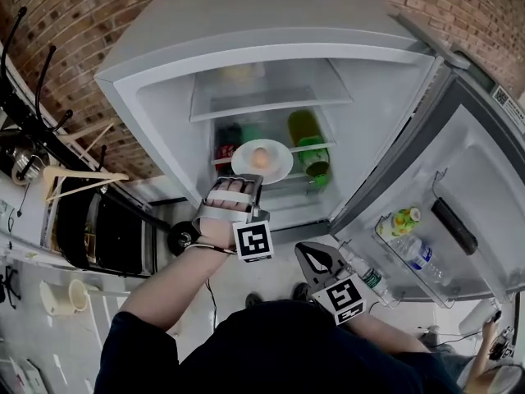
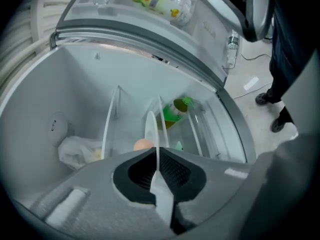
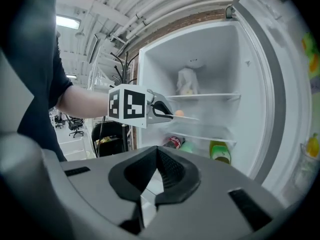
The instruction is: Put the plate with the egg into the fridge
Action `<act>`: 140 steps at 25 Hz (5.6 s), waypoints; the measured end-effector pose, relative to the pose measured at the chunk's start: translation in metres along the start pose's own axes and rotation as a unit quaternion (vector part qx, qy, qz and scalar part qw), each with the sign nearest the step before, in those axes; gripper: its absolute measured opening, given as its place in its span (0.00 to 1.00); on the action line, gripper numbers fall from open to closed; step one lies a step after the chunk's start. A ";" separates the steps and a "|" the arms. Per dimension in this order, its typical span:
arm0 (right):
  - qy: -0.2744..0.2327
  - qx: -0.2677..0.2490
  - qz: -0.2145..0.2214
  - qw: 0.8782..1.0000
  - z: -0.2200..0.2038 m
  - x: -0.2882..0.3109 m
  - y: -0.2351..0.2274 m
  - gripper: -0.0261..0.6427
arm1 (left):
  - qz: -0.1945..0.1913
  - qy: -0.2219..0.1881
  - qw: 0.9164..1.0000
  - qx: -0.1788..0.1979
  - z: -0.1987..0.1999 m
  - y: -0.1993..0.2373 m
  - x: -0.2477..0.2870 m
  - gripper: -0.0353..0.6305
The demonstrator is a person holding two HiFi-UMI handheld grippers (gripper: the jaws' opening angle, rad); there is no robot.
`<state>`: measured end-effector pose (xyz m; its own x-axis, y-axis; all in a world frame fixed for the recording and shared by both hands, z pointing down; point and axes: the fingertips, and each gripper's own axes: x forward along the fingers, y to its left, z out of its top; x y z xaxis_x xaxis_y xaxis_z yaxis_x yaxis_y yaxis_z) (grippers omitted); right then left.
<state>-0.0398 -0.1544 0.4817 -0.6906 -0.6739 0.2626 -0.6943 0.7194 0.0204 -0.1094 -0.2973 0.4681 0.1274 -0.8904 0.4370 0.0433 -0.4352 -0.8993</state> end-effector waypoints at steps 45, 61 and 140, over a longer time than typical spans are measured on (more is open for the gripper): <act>0.024 0.018 0.032 0.999 -0.032 0.011 -0.053 0.05 | -0.102 0.106 0.988 -0.039 -0.052 -0.037 0.134 0.11; 0.025 0.024 0.029 0.999 -0.035 0.009 -0.056 0.05 | -0.137 0.123 0.982 -0.029 -0.063 -0.047 0.150 0.23; -0.011 -0.004 0.068 0.998 -0.004 0.007 -0.009 0.05 | -0.147 -0.194 0.815 -0.526 0.070 -0.076 -0.112 0.06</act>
<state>-0.0377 -0.1656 0.4869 -0.7819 -0.5740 0.2431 -0.5929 0.8052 -0.0060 -0.0577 -0.1558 0.4862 0.5776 -0.7066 0.4087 -0.7189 -0.6775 -0.1553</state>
